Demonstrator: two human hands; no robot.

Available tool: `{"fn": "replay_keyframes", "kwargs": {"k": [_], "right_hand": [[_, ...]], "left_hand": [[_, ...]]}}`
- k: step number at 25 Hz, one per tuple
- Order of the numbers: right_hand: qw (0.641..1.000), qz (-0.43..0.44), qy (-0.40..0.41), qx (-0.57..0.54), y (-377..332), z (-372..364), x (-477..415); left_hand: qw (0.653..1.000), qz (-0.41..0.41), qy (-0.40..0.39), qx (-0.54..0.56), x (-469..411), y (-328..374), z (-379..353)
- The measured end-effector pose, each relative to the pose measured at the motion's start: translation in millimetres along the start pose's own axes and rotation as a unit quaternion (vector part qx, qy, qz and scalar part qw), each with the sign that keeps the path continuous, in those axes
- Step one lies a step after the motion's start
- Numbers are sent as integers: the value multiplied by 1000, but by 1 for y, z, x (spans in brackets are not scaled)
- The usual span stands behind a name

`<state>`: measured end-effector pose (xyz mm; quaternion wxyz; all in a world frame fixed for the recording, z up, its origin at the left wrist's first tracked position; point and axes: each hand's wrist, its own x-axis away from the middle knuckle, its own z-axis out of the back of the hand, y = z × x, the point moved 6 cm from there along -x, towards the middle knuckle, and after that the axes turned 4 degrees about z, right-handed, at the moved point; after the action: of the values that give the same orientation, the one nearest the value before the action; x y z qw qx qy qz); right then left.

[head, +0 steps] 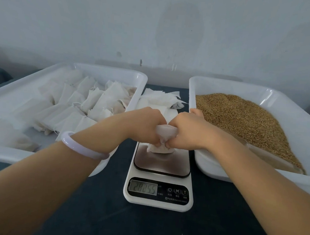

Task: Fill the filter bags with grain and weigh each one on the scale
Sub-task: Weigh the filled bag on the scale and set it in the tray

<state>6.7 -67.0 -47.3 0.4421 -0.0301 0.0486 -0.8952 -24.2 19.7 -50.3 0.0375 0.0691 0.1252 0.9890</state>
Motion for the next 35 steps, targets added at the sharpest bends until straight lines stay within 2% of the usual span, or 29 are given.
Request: {"fn": "replay_keyframes", "kwargs": {"k": [4,9,17,35], "right_hand": [[997,-17,43,-56,1,7,4],[990,-35,44,-128,6,10,10],[983,-43,37,-176,11,6,10],[981,-29,44,-185,9,7,11]], "left_hand": [[998,14,36,49,4,-5,8],[995,8,47,89,8,-4,13],[992,6,51,119,10,-4,15],[992,-2,62,110,8,-5,15]]}}
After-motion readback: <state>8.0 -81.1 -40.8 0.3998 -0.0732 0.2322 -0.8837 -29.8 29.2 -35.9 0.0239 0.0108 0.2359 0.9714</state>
